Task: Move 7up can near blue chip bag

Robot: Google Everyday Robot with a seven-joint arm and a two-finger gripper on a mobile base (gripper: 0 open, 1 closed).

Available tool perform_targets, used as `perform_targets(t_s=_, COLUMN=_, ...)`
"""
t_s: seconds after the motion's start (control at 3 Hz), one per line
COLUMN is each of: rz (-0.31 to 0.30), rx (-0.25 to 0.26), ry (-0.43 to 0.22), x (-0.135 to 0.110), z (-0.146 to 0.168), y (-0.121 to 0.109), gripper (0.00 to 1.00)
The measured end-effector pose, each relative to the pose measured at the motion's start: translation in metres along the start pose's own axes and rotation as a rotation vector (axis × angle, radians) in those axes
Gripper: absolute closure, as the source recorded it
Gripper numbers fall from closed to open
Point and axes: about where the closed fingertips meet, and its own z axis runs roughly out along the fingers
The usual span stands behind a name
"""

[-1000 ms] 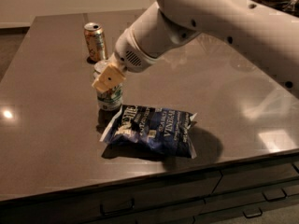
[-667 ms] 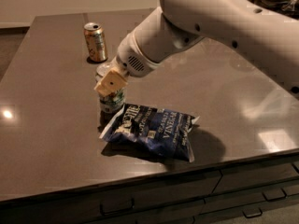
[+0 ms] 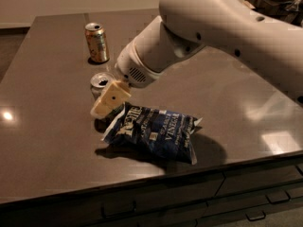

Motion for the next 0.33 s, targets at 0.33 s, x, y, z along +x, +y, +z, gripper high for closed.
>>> perform_targets(t_s=0.33, rz=-0.002, rx=-0.001, ry=0.002, x=0.0006, z=0.0003, y=0.0009, gripper=0.0)
